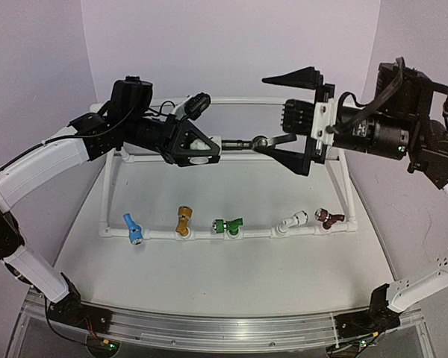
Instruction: Install the water faucets
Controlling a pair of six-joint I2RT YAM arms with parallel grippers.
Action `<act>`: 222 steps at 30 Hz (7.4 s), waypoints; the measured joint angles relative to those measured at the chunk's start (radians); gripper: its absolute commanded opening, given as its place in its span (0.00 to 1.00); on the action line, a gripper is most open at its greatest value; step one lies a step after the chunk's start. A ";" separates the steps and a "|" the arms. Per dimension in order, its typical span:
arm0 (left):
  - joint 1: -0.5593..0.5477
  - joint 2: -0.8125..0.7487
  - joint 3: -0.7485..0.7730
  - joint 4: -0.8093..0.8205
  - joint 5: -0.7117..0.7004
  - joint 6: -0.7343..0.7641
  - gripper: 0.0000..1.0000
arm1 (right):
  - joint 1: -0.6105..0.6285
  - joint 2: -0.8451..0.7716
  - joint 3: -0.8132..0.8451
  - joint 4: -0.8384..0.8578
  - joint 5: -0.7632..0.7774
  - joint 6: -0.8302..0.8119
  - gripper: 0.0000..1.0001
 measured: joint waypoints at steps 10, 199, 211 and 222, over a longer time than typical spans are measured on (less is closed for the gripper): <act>0.000 0.001 0.000 0.066 0.077 -0.037 0.00 | 0.007 0.022 -0.072 -0.045 0.086 -0.089 0.95; -0.017 0.083 -0.023 0.310 0.224 -0.211 0.00 | -0.067 -0.062 -0.229 -0.003 -0.127 -0.202 0.98; -0.010 0.100 -0.023 0.244 0.199 -0.170 0.00 | -0.056 -0.044 -0.160 0.045 -0.088 -0.148 0.98; -0.008 0.112 -0.021 0.140 0.198 -0.090 0.00 | -0.066 0.023 -0.085 0.083 0.002 -0.081 0.98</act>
